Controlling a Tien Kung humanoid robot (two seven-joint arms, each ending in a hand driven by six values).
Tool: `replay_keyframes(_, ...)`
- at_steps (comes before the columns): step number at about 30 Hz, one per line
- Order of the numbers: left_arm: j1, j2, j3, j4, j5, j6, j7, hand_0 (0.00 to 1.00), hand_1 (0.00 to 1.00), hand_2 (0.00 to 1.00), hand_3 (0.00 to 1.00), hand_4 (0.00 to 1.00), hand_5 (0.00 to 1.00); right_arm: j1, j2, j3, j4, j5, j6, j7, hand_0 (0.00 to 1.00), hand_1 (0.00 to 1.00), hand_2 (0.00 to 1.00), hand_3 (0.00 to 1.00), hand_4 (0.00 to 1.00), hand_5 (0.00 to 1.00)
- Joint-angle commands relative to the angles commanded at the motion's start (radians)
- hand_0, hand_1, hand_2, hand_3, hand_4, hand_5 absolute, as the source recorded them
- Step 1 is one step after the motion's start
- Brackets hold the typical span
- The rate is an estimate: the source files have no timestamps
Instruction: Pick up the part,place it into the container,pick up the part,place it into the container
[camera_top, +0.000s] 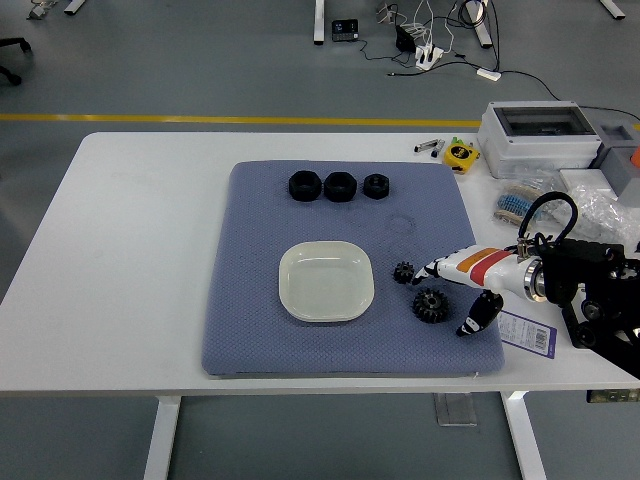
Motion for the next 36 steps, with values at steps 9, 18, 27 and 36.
replay_keyframes(9,-0.001,0.0,0.002,0.0,0.001,-0.001,0.001,0.719,0.64,0.616,0.553,0.589,0.55,0.021,0.011,-0.01,0.001,0.021,0.027,-0.02,0.756,0.701,0.736,0.787,0.998,0.144)
replay_keyframes(18,-0.001,0.001,0.001,0.0,-0.001,0.0,0.0,0.72,0.641,0.616,0.553,0.589,0.55,0.026,0.024,-0.021,-0.02,0.018,0.041,-0.037,0.745,0.691,0.719,0.78,0.998,0.151)
replay_keyframes(27,-0.002,0.001,0.003,0.0,-0.002,0.0,0.001,0.72,0.638,0.616,0.553,0.589,0.55,0.027,0.046,-0.016,-0.058,0.017,0.039,-0.038,0.736,0.676,0.697,0.751,0.998,0.159)
replay_keyframes(36,-0.003,0.002,0.004,0.0,-0.007,0.0,0.0,0.72,0.636,0.616,0.553,0.589,0.55,0.034,0.047,-0.018,-0.067,0.023,0.032,-0.037,0.702,0.64,0.669,0.714,0.998,0.17)
